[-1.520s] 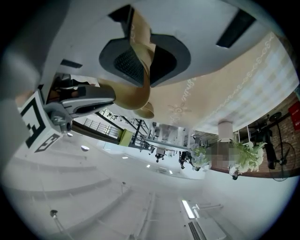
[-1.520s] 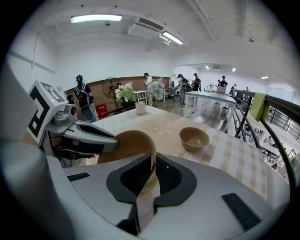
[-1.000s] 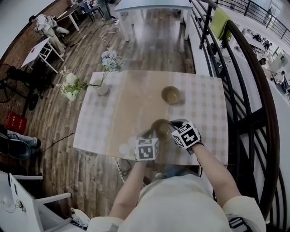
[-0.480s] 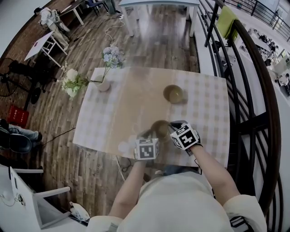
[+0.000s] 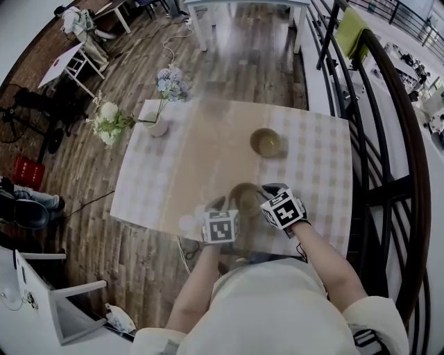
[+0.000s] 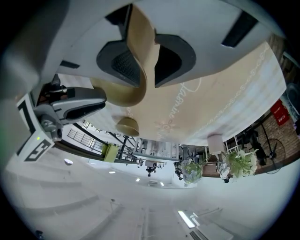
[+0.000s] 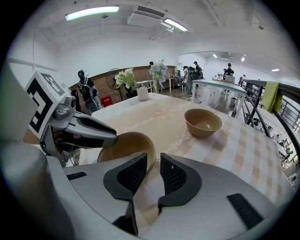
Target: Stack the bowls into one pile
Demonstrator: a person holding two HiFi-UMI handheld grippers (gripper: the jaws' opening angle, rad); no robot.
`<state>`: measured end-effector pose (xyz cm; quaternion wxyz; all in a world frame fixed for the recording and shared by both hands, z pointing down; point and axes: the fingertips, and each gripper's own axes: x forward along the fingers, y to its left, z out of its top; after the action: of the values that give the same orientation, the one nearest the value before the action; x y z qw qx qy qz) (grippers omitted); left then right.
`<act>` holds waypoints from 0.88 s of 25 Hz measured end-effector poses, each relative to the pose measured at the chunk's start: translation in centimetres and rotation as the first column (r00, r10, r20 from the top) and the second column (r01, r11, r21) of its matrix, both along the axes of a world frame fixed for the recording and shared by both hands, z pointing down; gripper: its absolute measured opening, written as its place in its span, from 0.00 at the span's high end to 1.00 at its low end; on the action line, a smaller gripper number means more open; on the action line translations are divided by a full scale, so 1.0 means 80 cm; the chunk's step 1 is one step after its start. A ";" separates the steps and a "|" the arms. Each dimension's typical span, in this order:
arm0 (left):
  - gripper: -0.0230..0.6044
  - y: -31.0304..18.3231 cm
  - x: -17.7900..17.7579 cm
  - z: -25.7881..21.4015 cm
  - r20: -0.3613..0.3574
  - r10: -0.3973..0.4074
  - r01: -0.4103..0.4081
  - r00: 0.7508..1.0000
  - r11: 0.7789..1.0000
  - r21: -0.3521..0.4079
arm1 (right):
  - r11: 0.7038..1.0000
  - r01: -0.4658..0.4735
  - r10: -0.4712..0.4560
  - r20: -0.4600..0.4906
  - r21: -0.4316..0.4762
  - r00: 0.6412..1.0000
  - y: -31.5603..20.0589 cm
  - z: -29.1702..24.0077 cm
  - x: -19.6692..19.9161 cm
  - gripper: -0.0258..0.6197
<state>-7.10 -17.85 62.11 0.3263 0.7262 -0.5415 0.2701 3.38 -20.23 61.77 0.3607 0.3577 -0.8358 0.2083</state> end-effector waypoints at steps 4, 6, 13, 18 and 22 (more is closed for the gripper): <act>0.82 0.000 -0.003 0.002 -0.015 -0.017 0.017 1.000 1.000 -0.010 | 1.000 0.003 -0.003 0.021 -0.015 1.000 -0.001 0.002 -0.001 0.83; 0.82 0.000 -0.002 0.004 -0.021 -0.018 0.018 1.000 1.000 -0.010 | 1.000 0.005 -0.004 0.040 -0.027 0.999 -0.001 0.004 -0.004 0.83; 0.82 0.000 0.006 0.011 -0.044 -0.037 0.035 0.998 0.999 -0.037 | 0.998 0.026 -0.022 0.051 -0.062 0.998 0.001 0.018 -0.011 0.81; 0.82 0.001 0.006 0.023 -0.048 -0.055 0.052 0.997 0.996 -0.066 | 0.995 0.035 -0.029 0.065 -0.090 0.997 0.004 0.025 -0.013 0.81; 0.84 0.001 0.009 0.026 -0.068 -0.077 0.071 0.995 0.995 -0.076 | 0.994 0.049 -0.041 0.086 -0.099 0.995 0.006 0.024 -0.016 0.84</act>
<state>-6.40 -17.74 64.15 0.3814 0.7022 -0.5459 0.2517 2.14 -19.77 63.72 0.3474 0.3110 -0.8465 0.2569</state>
